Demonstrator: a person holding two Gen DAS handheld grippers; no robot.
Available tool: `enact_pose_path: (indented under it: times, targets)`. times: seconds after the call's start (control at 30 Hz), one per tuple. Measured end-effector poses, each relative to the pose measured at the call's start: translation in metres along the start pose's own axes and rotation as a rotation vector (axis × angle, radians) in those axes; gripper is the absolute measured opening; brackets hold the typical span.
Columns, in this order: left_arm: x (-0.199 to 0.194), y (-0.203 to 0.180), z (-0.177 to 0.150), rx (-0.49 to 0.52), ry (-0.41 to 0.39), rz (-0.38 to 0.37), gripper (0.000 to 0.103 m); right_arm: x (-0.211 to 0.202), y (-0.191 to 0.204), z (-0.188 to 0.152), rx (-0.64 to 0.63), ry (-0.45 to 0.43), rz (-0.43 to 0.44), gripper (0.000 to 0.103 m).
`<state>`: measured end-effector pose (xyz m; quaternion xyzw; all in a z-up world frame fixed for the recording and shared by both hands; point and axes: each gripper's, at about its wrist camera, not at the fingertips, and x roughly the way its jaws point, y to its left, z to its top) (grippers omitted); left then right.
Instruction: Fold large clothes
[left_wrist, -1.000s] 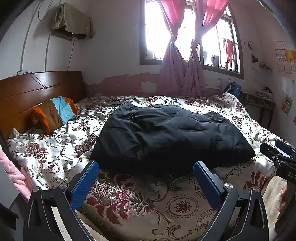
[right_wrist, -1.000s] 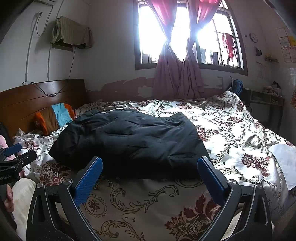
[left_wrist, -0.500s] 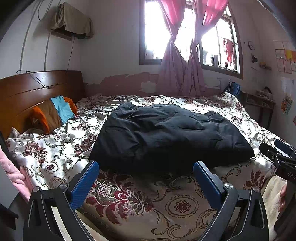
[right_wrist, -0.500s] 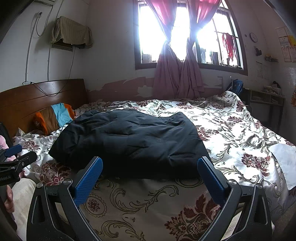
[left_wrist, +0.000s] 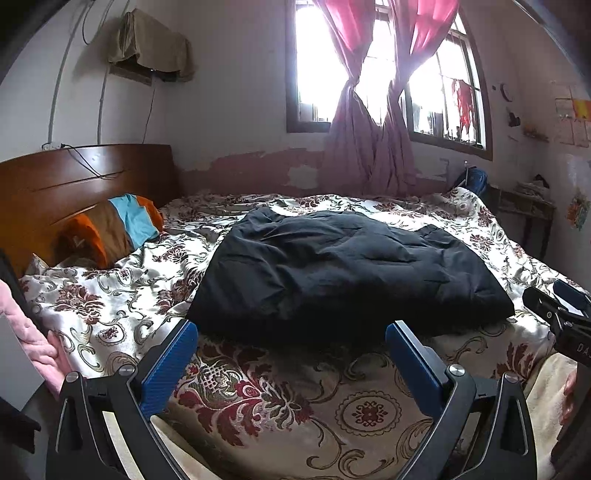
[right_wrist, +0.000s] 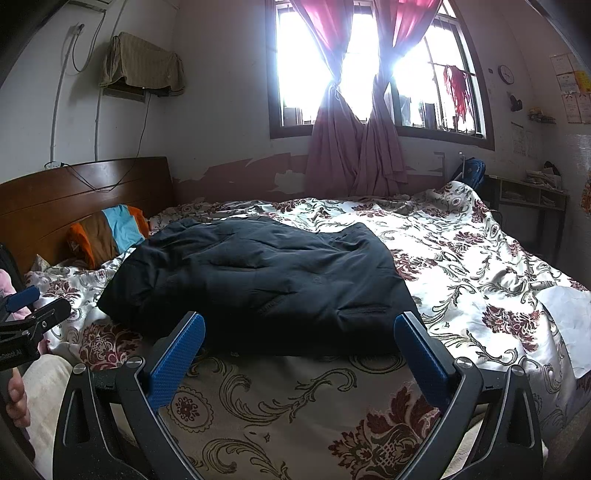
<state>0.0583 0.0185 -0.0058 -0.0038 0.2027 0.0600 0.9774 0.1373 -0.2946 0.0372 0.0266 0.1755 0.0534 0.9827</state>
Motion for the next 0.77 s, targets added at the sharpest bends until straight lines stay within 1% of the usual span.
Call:
enact_pose_path:
  times: [0.37,0.77]
  targets:
    - [-0.005,-0.003,-0.0025,0.013,-0.019,-0.011,0.103,0.0,-0.0003,0.0003,0.0,0.0,0.0,0.101]
    - [-0.0045,-0.0073,-0.0061,0.019,-0.002,-0.012,0.102,-0.0013,-0.0016,-0.0044,0.0,0.006,-0.001,0.101]
